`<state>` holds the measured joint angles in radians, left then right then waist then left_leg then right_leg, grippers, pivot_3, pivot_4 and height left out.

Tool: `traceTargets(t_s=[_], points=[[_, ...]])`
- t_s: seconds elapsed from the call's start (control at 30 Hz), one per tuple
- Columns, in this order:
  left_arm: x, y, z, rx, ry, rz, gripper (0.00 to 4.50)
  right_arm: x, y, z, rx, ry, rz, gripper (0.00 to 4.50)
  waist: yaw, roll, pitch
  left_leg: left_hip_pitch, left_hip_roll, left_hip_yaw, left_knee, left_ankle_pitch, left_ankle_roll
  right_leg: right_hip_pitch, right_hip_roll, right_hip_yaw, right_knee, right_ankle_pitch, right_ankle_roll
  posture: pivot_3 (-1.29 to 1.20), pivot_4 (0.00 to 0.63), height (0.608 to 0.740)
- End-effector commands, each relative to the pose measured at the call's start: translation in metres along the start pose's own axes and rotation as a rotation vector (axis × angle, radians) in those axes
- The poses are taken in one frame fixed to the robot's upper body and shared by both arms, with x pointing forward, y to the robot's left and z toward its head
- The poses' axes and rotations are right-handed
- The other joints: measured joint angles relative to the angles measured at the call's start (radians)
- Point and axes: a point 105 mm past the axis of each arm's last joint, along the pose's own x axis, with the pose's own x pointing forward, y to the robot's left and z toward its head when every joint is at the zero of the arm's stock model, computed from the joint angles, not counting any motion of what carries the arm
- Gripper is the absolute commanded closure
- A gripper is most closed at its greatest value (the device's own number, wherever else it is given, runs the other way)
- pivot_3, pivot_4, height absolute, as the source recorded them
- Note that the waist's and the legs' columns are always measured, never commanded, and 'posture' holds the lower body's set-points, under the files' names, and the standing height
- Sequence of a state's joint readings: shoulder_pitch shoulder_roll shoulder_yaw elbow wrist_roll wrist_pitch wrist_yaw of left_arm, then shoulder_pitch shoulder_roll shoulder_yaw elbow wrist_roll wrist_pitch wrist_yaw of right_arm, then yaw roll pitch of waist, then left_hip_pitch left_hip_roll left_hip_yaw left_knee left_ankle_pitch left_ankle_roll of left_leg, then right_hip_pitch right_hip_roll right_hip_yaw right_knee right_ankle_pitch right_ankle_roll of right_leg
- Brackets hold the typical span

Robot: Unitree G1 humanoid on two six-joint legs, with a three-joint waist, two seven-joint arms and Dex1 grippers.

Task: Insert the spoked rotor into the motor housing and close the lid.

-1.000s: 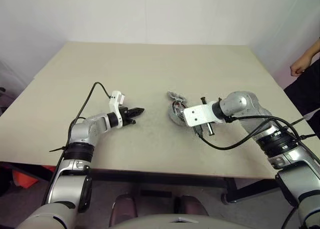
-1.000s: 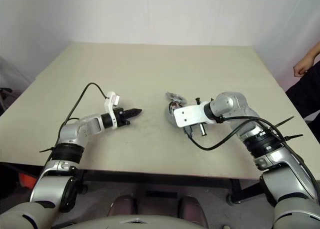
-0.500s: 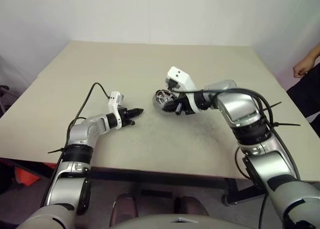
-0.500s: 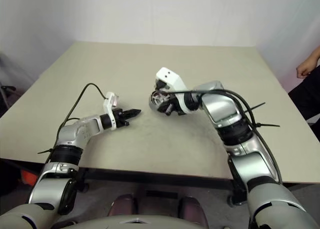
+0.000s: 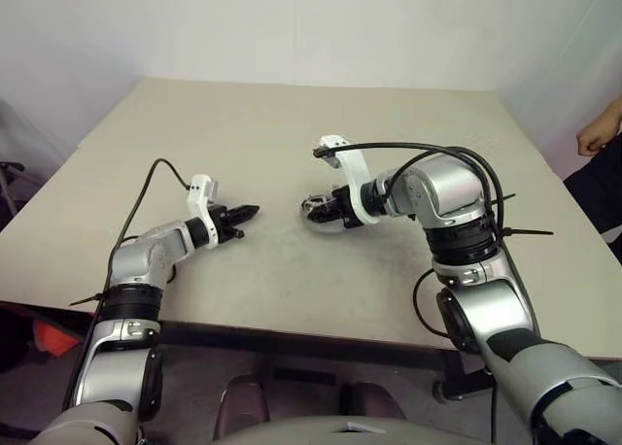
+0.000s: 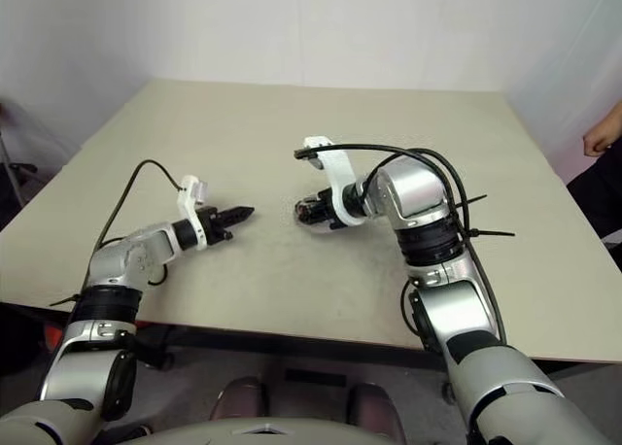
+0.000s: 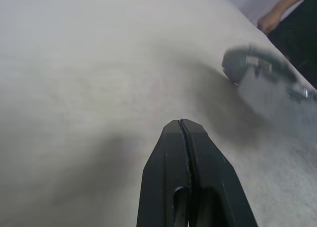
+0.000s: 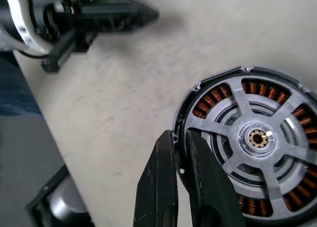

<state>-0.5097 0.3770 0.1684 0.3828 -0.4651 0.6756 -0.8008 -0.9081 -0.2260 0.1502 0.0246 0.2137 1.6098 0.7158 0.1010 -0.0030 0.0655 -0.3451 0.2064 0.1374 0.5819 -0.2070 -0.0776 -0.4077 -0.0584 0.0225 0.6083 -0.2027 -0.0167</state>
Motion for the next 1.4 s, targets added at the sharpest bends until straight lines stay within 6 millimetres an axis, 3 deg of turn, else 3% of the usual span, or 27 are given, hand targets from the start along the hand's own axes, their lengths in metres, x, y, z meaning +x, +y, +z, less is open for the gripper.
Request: traceTargets(t_s=[0.03, 0.23, 0.67, 0.9, 1.13, 1.2, 1.27, 1.4], points=[[-0.006, 0.001, 0.018, 0.040, -0.051, 0.009, 4.50, 0.000, -0.005, 0.003, 0.045, -0.052, -0.043, 4.50, 0.002, 0.000, 0.000, 0.000, 0.000, 0.000, 0.000, 0.000, 0.000, 0.000, 0.000, 0.000, 0.000, 0.000, 0.000, 0.00, 0.000, 0.740], [-0.006, 0.000, 0.018, 0.049, -0.047, 0.005, 4.50, 0.011, -0.012, -0.001, 0.146, -0.068, -0.109, 4.50, -0.001, 0.000, 0.000, -0.003, 0.000, 0.000, -0.002, 0.001, -0.002, -0.004, 0.000, -0.001, 0.000, 0.000, 0.000, 0.00, 0.000, 0.740], [-0.005, 0.001, 0.022, 0.064, -0.045, 0.011, 4.50, 0.025, -0.006, 0.000, 0.233, -0.081, -0.121, 4.50, -0.001, 0.000, 0.000, -0.001, 0.000, 0.000, -0.004, 0.004, -0.007, -0.003, 0.000, -0.001, 0.001, 0.001, 0.000, 0.00, 0.000, 0.740], [-0.006, 0.003, 0.023, 0.069, -0.046, 0.017, 4.50, 0.023, -0.001, 0.009, 0.178, -0.114, -0.127, 2.27, -0.002, 0.000, 0.000, -0.002, 0.000, 0.000, -0.005, 0.004, -0.007, -0.004, 0.000, -0.001, 0.001, 0.002, 0.002, 0.00, 0.000, 0.740], [-0.004, 0.002, 0.020, 0.063, -0.043, 0.013, 4.50, -0.009, 0.005, 0.050, 0.148, -0.276, -0.061, 2.27, -0.002, 0.000, 0.000, -0.002, 0.000, -0.001, -0.005, 0.004, -0.007, -0.004, 0.000, -0.002, 0.001, 0.002, 0.002, 0.00, 0.000, 0.740], [-0.003, 0.000, 0.019, 0.062, -0.043, 0.004, 4.50, -0.021, -0.003, 0.063, 0.153, -0.373, -0.055, 2.27, -0.001, 0.000, 0.000, -0.002, 0.000, -0.001, -0.005, 0.004, -0.007, -0.004, 0.000, -0.002, 0.001, 0.002, 0.002, 0.00, 0.000, 0.740], [-0.001, -0.002, 0.019, 0.061, -0.047, -0.006, 4.50, -0.034, -0.026, 0.070, 0.166, -0.485, -0.113, 2.27, 0.001, 0.000, 0.000, -0.002, 0.000, -0.001, -0.005, 0.004, -0.007, -0.004, 0.000, -0.002, 0.000, 0.002, 0.003, 0.00, 0.000, 0.740], [0.005, -0.014, 0.020, 0.061, -0.060, -0.053, 4.50, -0.057, -0.076, 0.044, 0.259, -0.581, -0.234, 2.27, 0.015, -0.001, -0.001, -0.004, 0.000, -0.001, -0.005, 0.004, -0.007, -0.003, 0.000, -0.003, 0.000, 0.002, 0.003, 0.00, 0.000, 0.740]])
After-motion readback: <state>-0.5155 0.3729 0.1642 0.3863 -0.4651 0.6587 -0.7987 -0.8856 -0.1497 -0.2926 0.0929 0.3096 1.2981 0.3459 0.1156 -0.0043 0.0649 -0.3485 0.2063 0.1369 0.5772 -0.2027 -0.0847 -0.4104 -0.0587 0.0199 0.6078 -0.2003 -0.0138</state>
